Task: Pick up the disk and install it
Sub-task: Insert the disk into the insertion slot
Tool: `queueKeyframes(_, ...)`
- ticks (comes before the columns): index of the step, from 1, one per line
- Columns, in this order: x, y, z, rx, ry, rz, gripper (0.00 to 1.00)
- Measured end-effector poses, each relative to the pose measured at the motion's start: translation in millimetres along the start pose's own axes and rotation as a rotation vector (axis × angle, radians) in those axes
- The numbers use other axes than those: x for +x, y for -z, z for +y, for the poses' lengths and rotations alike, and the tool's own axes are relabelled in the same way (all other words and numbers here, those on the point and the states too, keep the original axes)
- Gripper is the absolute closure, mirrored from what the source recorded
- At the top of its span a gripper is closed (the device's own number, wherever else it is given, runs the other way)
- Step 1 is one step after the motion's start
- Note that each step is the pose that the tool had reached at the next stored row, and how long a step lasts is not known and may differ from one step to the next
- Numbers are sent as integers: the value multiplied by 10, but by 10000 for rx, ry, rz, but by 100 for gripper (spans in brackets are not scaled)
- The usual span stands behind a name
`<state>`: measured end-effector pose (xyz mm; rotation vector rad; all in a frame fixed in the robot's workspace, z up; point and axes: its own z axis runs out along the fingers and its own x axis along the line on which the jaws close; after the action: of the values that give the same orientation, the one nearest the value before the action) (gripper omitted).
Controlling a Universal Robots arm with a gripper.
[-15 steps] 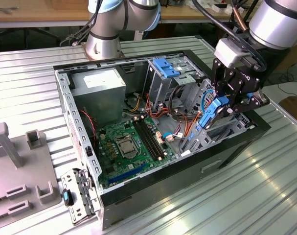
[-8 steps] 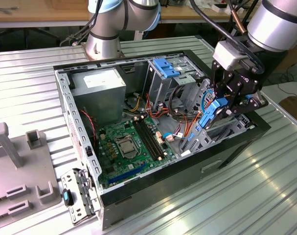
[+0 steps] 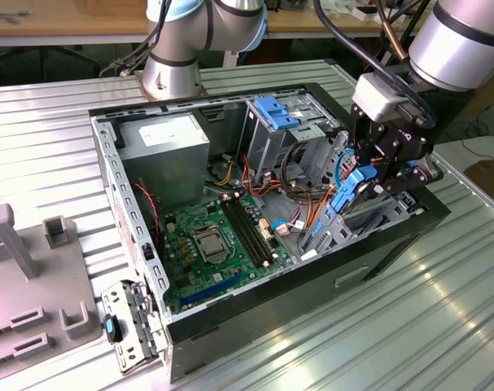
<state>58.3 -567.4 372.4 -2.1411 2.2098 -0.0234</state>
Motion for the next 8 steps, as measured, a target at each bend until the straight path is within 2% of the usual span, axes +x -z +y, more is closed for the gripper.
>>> queueKeyframes(3, 7, 0, -1, 0, 1, 1, 62)
queueKeyframes(4, 10, 1, 0, 0, 0, 1, 56)
queueKeyframes(8, 16, 0, 0, 0, -1, 0, 56)
